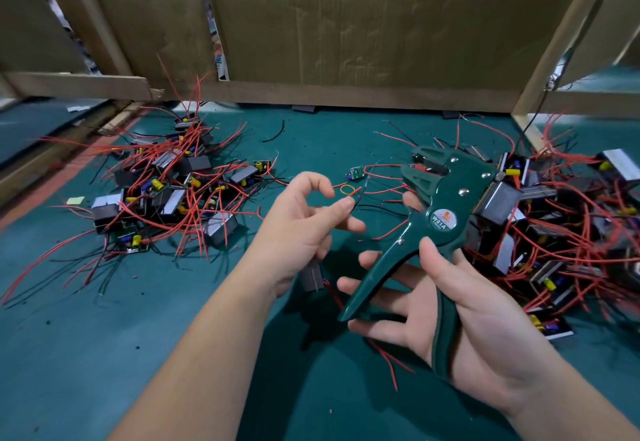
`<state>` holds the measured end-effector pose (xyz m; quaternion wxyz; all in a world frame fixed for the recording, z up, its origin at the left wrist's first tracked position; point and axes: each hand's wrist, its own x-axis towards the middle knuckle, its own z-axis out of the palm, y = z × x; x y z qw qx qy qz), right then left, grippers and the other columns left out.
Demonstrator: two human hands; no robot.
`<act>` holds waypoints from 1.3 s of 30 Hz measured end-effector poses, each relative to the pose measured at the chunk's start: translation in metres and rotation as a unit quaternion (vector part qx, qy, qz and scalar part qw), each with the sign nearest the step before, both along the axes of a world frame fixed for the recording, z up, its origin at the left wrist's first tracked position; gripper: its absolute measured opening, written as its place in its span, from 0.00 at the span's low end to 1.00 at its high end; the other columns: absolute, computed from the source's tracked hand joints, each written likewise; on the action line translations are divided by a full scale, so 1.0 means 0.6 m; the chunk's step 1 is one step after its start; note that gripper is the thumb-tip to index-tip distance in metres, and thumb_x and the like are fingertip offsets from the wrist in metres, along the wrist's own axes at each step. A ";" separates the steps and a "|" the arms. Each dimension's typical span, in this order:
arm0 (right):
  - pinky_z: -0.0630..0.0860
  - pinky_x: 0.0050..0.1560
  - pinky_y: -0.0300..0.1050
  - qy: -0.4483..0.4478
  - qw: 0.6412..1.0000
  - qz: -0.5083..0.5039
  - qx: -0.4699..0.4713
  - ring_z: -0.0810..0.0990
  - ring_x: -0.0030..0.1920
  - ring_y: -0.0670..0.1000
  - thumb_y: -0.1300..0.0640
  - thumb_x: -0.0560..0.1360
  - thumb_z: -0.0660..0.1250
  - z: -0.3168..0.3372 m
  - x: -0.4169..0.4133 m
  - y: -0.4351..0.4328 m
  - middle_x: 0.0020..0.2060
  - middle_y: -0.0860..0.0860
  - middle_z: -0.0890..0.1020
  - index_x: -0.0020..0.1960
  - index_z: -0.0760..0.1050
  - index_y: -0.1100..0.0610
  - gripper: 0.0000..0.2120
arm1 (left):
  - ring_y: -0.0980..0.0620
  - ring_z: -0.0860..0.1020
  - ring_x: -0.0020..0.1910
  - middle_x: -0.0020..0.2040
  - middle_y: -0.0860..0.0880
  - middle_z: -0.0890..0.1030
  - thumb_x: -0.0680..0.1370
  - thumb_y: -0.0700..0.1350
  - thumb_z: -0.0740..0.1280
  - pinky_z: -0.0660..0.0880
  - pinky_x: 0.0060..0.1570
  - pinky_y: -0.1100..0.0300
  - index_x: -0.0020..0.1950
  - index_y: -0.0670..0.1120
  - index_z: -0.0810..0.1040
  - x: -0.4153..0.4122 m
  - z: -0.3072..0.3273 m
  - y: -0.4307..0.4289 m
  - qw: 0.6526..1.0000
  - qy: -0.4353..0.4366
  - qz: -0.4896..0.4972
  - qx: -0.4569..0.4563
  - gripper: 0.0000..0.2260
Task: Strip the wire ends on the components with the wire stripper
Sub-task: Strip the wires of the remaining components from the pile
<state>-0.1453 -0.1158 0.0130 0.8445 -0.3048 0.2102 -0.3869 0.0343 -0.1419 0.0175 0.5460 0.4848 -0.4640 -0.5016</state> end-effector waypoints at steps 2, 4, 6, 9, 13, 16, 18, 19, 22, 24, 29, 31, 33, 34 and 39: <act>0.76 0.49 0.67 0.003 0.999 -0.030 -0.014 0.80 0.52 0.68 0.55 0.75 0.65 -0.001 -0.001 0.000 0.49 0.62 0.81 0.70 0.68 0.46 0.24 | 0.56 0.60 0.18 0.34 0.46 0.83 0.77 0.42 0.66 0.60 0.20 0.68 0.45 0.49 0.68 -0.001 0.002 0.000 1.000 0.004 -0.013 -0.012 0.07; 0.78 0.44 0.63 0.012 0.998 -0.061 -0.032 0.82 0.46 0.66 0.55 0.72 0.69 -0.001 -0.003 0.000 0.45 0.60 0.81 0.68 0.70 0.50 0.25 | 0.56 0.61 0.18 0.35 0.46 0.84 0.75 0.46 0.67 0.61 0.20 0.69 0.48 0.48 0.71 -0.004 0.005 0.002 0.999 -0.003 -0.033 -0.019 0.07; 0.79 0.41 0.60 0.022 0.996 -0.071 -0.048 0.82 0.44 0.64 0.52 0.65 0.78 0.004 -0.004 -0.001 0.47 0.59 0.82 0.65 0.74 0.55 0.31 | 0.57 0.62 0.18 0.36 0.47 0.84 0.72 0.49 0.68 0.62 0.20 0.69 0.47 0.47 0.74 -0.006 0.004 0.005 0.998 -0.019 -0.061 -0.024 0.09; 0.80 0.41 0.57 0.043 0.993 -0.068 -0.084 0.83 0.43 0.63 0.49 0.59 0.81 0.010 -0.009 -0.002 0.54 0.60 0.82 0.60 0.77 0.59 0.33 | 0.57 0.64 0.18 0.38 0.48 0.85 0.74 0.45 0.68 0.63 0.20 0.69 0.42 0.46 0.75 -0.009 0.001 0.007 0.994 -0.068 -0.087 -0.027 0.05; 0.80 0.38 0.54 0.056 0.993 -0.064 -0.081 0.82 0.42 0.64 0.49 0.63 0.79 0.011 -0.008 -0.002 0.55 0.64 0.81 0.60 0.76 0.63 0.30 | 0.56 0.64 0.19 0.38 0.48 0.85 0.77 0.43 0.68 0.63 0.20 0.68 0.42 0.46 0.74 -0.014 -0.005 0.008 0.990 -0.102 -0.089 -0.041 0.05; 0.79 0.38 0.54 0.071 0.992 -0.079 -0.074 0.82 0.41 0.63 0.54 0.72 0.66 0.008 -0.007 0.000 0.54 0.64 0.81 0.62 0.74 0.64 0.21 | 0.55 0.65 0.18 0.35 0.49 0.83 0.77 0.43 0.68 0.63 0.20 0.68 0.42 0.46 0.74 -0.018 -0.006 0.007 0.989 -0.126 -0.059 -0.041 0.06; 0.80 0.38 0.55 0.075 0.992 -0.074 -0.068 0.83 0.41 0.63 0.54 0.71 0.68 0.009 -0.007 0.000 0.53 0.64 0.81 0.62 0.74 0.63 0.22 | 0.54 0.66 0.18 0.32 0.49 0.82 0.78 0.43 0.67 0.63 0.20 0.68 0.41 0.46 0.73 -0.020 -0.008 0.003 0.994 -0.107 0.002 -0.032 0.07; 0.80 0.38 0.55 0.070 0.993 -0.069 -0.069 0.83 0.42 0.63 0.51 0.69 0.73 0.010 -0.007 -0.001 0.53 0.64 0.81 0.62 0.75 0.62 0.25 | 0.54 0.67 0.18 0.31 0.49 0.82 0.79 0.44 0.66 0.64 0.20 0.67 0.42 0.47 0.72 -0.019 -0.008 0.000 0.995 -0.087 0.039 -0.027 0.06; 0.79 0.41 0.57 0.059 0.994 -0.053 -0.078 0.83 0.43 0.64 0.48 0.61 0.80 0.011 -0.005 0.000 0.54 0.62 0.82 0.60 0.78 0.59 0.31 | 0.53 0.67 0.19 0.33 0.48 0.83 0.81 0.43 0.62 0.66 0.22 0.66 0.50 0.52 0.69 -0.009 -0.008 -0.003 0.994 -0.054 0.093 -0.027 0.05; 0.79 0.42 0.57 0.061 0.994 -0.047 -0.083 0.82 0.44 0.64 0.47 0.61 0.80 0.009 -0.005 0.001 0.55 0.61 0.82 0.60 0.78 0.57 0.31 | 0.54 0.64 0.20 0.37 0.47 0.84 0.81 0.45 0.62 0.65 0.22 0.66 0.52 0.56 0.69 -0.005 -0.006 0.001 0.995 -0.076 0.032 -0.049 0.05; 0.79 0.40 0.55 0.054 0.994 -0.049 -0.080 0.82 0.43 0.64 0.47 0.60 0.81 0.013 -0.006 -0.001 0.60 0.62 0.79 0.62 0.77 0.58 0.34 | 0.55 0.62 0.18 0.42 0.46 0.85 0.80 0.45 0.62 0.62 0.21 0.67 0.56 0.62 0.66 -0.011 -0.002 0.011 0.988 -0.115 -0.062 -0.082 0.13; 0.79 0.40 0.55 0.051 0.994 -0.052 -0.081 0.82 0.43 0.63 0.47 0.60 0.81 0.014 -0.008 -0.003 0.59 0.63 0.79 0.63 0.76 0.59 0.35 | 0.54 0.63 0.17 0.44 0.46 0.85 0.81 0.42 0.60 0.65 0.22 0.65 0.57 0.59 0.60 -0.013 -0.001 0.013 0.990 -0.102 -0.043 -0.083 0.13; 0.79 0.40 0.56 0.050 0.994 -0.057 -0.080 0.82 0.43 0.64 0.47 0.60 0.81 0.015 -0.010 -0.004 0.56 0.64 0.80 0.63 0.75 0.60 0.36 | 0.53 0.64 0.17 0.47 0.46 0.85 0.81 0.42 0.58 0.67 0.22 0.62 0.52 0.58 0.59 -0.015 0.004 0.015 0.993 -0.061 -0.033 -0.097 0.11; 0.79 0.39 0.56 0.048 0.994 -0.063 -0.071 0.82 0.43 0.64 0.47 0.59 0.81 0.015 -0.010 -0.005 0.53 0.64 0.81 0.63 0.75 0.60 0.37 | 0.53 0.64 0.17 0.49 0.45 0.85 0.80 0.42 0.58 0.67 0.22 0.61 0.48 0.58 0.59 -0.016 0.006 0.015 0.993 -0.043 -0.029 -0.110 0.12; 0.79 0.39 0.59 0.041 0.995 -0.071 -0.051 0.83 0.41 0.65 0.48 0.57 0.82 0.015 -0.008 -0.007 0.52 0.62 0.81 0.64 0.73 0.62 0.40 | 0.53 0.69 0.19 0.46 0.46 0.85 0.71 0.30 0.55 0.65 0.23 0.58 0.34 0.51 0.69 -0.013 0.008 0.013 0.990 -0.060 0.002 -0.125 0.16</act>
